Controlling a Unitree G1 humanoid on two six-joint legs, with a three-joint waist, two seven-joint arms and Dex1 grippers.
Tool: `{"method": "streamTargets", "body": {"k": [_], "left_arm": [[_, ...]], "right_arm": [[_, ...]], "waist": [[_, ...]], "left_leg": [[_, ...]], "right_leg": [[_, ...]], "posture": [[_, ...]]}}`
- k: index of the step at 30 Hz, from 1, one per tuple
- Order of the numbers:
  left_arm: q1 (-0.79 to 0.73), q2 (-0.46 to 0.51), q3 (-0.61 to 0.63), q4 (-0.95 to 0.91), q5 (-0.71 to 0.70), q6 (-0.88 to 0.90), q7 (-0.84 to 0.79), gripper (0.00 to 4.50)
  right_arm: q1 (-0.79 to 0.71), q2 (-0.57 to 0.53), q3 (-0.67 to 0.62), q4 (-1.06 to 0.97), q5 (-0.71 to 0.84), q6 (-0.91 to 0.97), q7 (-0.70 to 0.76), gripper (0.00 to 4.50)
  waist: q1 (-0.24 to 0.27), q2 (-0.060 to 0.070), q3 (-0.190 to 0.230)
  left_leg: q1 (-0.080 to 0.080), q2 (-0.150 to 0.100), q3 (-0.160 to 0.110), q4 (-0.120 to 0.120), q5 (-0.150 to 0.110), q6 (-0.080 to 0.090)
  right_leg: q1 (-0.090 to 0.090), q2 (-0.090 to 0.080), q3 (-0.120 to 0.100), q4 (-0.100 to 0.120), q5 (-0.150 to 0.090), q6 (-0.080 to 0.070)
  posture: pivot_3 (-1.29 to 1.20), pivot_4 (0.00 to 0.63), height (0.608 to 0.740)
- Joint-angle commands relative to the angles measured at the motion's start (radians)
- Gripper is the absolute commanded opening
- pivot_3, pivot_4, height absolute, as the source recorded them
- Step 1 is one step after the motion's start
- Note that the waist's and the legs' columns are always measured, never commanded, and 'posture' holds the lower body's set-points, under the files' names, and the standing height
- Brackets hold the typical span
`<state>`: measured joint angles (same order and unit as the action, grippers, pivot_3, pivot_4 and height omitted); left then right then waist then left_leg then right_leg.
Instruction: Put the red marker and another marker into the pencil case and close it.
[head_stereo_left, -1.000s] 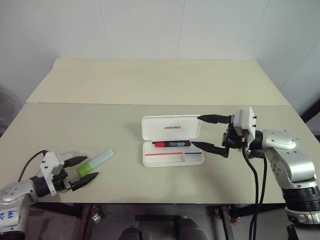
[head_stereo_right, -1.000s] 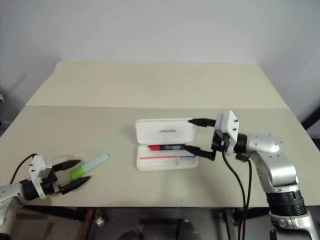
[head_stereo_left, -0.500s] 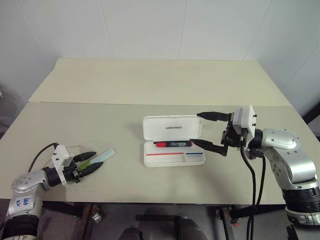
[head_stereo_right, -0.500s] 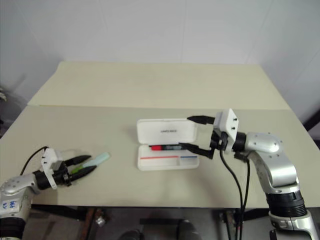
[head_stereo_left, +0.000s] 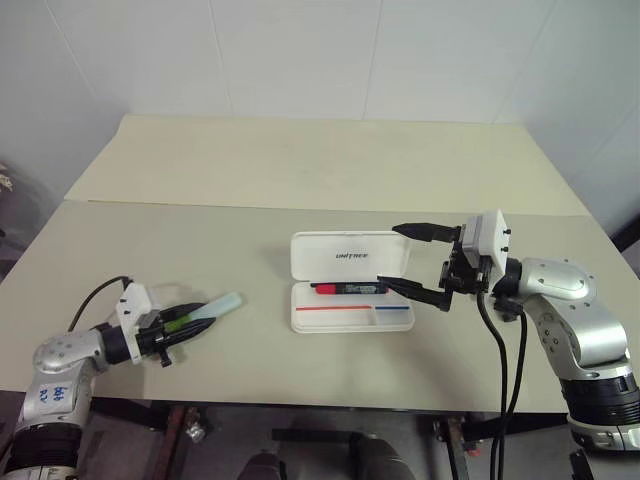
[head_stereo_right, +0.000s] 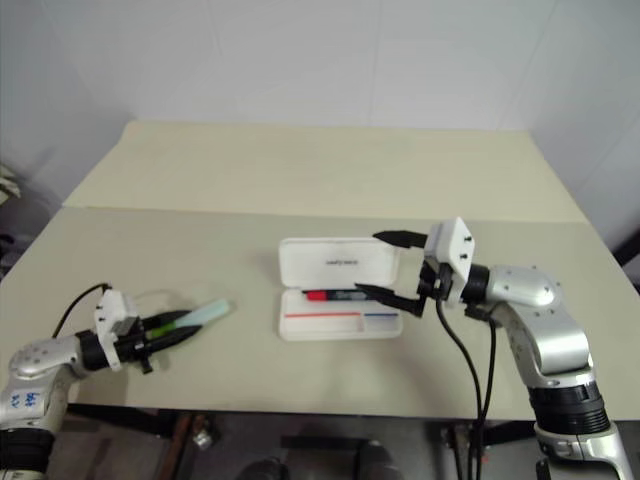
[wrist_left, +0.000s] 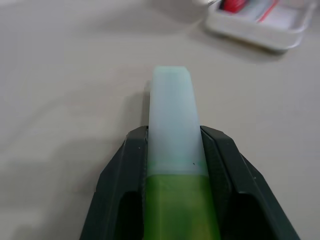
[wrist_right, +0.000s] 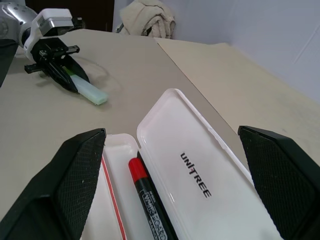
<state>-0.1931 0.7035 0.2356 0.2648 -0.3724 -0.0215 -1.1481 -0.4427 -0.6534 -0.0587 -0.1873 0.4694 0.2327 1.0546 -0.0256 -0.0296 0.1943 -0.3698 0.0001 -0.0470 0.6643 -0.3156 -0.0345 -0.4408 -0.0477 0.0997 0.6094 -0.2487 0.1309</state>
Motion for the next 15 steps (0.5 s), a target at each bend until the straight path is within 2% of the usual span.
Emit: {"method": "streamTargets", "body": {"k": [1,6,15], "left_arm": [[-0.059,0.020,-0.020,-0.110,-0.037,0.040,-0.018,1.12],[-0.156,0.007,-0.078,-0.164,-0.034,0.075,-0.037,1.12],[-0.292,-0.117,-0.285,-0.226,0.000,0.163,-0.034,1.12]], "right_arm": [[0.020,-0.008,-0.030,0.021,-0.004,-0.033,-0.001,4.50],[0.031,-0.006,-0.044,0.049,-0.007,-0.042,-0.013,4.50],[0.110,-0.007,-0.091,-0.022,0.004,-0.020,-0.077,4.50]], "waist": [[0.000,0.000,0.000],[-0.006,0.000,0.000],[-0.002,0.000,0.000]], "left_leg": [[0.000,0.000,0.000,0.000,0.000,0.000],[0.000,-0.001,0.001,0.000,0.000,0.000],[0.000,-0.001,0.001,0.000,0.000,0.000]], "right_leg": [[0.000,0.000,0.000,0.000,0.000,0.000],[0.000,0.001,0.000,0.000,0.000,0.000],[0.000,0.001,0.001,0.001,0.000,0.000]], "posture": [[0.00,0.150,0.740],[0.00,0.150,0.740],[0.00,0.150,0.740]]}}
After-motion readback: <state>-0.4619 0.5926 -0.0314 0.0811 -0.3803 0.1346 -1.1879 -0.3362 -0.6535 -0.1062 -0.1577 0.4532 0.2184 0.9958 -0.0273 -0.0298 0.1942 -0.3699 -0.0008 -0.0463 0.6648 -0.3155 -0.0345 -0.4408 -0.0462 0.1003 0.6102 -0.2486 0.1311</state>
